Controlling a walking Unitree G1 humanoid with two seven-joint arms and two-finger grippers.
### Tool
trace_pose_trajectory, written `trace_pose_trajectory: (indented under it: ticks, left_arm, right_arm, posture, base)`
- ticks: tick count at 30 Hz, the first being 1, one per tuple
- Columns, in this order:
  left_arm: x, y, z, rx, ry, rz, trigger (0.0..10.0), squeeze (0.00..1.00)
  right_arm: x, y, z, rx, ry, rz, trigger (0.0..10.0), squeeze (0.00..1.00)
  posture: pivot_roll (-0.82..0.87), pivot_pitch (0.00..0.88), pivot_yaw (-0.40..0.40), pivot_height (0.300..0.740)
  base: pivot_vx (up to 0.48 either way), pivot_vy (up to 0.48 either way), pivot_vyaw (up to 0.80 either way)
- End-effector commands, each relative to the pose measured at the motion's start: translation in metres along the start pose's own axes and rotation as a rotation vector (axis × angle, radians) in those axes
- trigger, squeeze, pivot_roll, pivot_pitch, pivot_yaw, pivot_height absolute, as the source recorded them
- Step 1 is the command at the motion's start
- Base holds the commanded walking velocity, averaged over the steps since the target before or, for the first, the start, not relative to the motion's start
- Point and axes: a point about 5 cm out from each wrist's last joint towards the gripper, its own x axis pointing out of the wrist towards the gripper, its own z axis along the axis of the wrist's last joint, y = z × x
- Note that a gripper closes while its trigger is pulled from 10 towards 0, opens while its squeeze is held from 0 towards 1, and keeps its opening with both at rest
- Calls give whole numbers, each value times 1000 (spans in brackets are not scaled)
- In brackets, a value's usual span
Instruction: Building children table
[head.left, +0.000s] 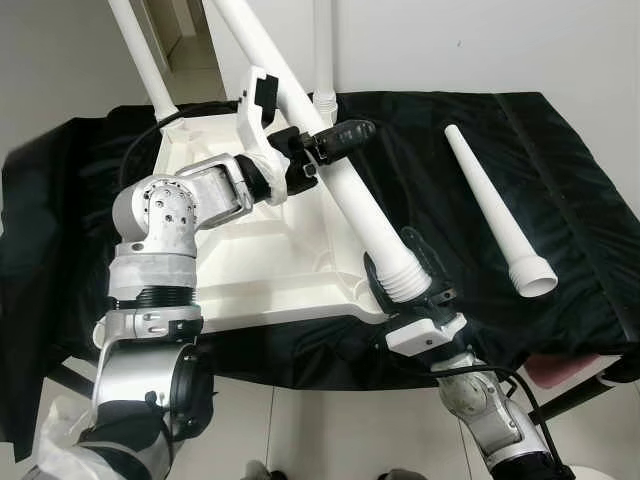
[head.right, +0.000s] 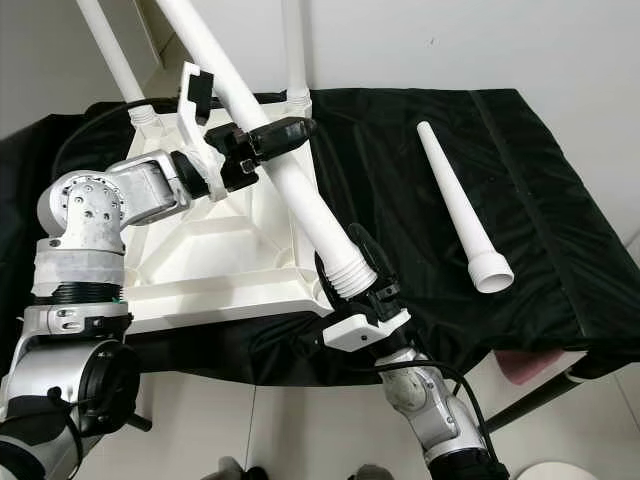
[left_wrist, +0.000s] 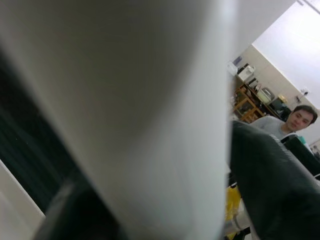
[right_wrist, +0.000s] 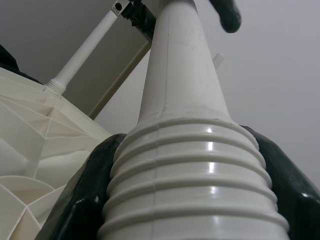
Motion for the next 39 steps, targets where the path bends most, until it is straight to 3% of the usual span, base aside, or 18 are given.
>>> trace_pose_trajectory:
  ticks: [1, 7, 8, 12, 13, 26, 27, 30, 35, 39]
  left_arm:
    - [0, -2, 5, -13, -13, -15, 0, 0]
    - [1, -1, 17, -74, -64, -11, 0, 0]
    - [0, -1, 17, -72, -65, -10, 0, 0]
    - [-1, 1, 21, -70, -75, 7, 0, 0]
    - [-2, 1, 21, -66, -70, 8, 9725, 0]
    - [-8, 7, 34, 20, -113, 73, 10000, 0]
    - [-10, 9, 39, 67, -138, 106, 10000, 0]
    - [-11, 11, 43, 99, -155, 130, 10000, 0]
    - [-19, 12, 54, 238, -221, 211, 10000, 0]
    - [-19, 11, 54, 260, -224, 217, 10000, 0]
  right_arm:
    - [2, 3, 3, 0, -29, 10, 10000, 0]
    - [2, 3, 3, 8, -36, 4, 10000, 0]
    - [2, 2, 3, 10, -36, 2, 10000, 1000]
    - [1, 3, 3, 50, -35, -3, 10000, 1000]
    - [1, 3, 2, 57, -23, -6, 10000, 1000]
    - [-2, -6, -8, 142, 94, -81, 10000, 1000]
    - [-1, -5, -9, 172, 116, -72, 10000, 0]
    - [-1, -2, -10, 212, 144, -50, 10000, 0]
    - [7, 8, -11, 327, 224, 8, 10000, 0]
    - [9, 8, -11, 339, 232, 5, 10000, 0]
  posture:
    - [-177, 94, 143, 740]
    - [-175, 95, 136, 740]
    - [-175, 95, 136, 740]
    - [-172, 98, 131, 740]
    - [-173, 99, 130, 740]
    - [-174, 101, 124, 740]
    - [-175, 104, 118, 740]
    - [-175, 102, 116, 740]
    - [-176, 106, 112, 740]
    - [-175, 105, 112, 740]
  base:
    - [0, 0, 0]
    - [0, 0, 0]
    - [0, 0, 0]
    - [0, 0, 0]
    - [0, 0, 0]
    - [0, 0, 0]
    - [0, 0, 0]
    - [0, 0, 0]
    - [0, 0, 0]
    - [0, 0, 0]
